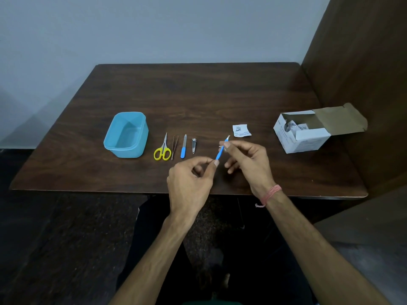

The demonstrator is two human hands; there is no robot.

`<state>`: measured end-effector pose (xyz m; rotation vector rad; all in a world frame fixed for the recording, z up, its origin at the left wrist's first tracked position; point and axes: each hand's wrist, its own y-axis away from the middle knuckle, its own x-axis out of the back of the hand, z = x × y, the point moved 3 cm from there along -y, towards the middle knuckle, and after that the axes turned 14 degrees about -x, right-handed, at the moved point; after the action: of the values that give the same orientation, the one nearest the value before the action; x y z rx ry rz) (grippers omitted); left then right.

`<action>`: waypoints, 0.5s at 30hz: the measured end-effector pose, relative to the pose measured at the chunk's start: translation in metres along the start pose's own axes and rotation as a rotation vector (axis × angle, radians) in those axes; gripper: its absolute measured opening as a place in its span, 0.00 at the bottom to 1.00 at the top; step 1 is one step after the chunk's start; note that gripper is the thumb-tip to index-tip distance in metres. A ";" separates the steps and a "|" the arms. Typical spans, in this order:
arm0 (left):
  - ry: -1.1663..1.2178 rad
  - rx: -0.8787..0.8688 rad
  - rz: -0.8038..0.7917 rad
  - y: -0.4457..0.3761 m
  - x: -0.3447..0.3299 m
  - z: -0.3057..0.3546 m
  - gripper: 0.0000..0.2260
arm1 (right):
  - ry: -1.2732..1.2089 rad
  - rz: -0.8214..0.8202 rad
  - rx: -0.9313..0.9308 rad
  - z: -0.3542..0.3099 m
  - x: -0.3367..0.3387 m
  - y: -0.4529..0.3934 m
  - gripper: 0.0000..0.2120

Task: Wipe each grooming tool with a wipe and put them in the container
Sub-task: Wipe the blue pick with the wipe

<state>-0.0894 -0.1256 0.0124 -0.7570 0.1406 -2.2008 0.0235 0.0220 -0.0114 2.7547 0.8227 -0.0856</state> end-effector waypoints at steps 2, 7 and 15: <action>-0.007 -0.003 0.000 0.003 0.004 -0.004 0.03 | 0.017 -0.004 -0.007 0.001 -0.003 -0.001 0.09; -0.076 -0.031 -0.064 0.005 0.008 -0.008 0.04 | 0.055 -0.025 -0.005 0.001 -0.002 -0.002 0.10; 0.244 0.029 -0.282 -0.013 -0.009 -0.013 0.07 | 0.179 -0.068 0.049 0.005 0.006 -0.001 0.10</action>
<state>-0.1007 -0.1116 0.0015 -0.5143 0.1301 -2.5546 0.0284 0.0248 -0.0168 2.8109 0.9730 0.1317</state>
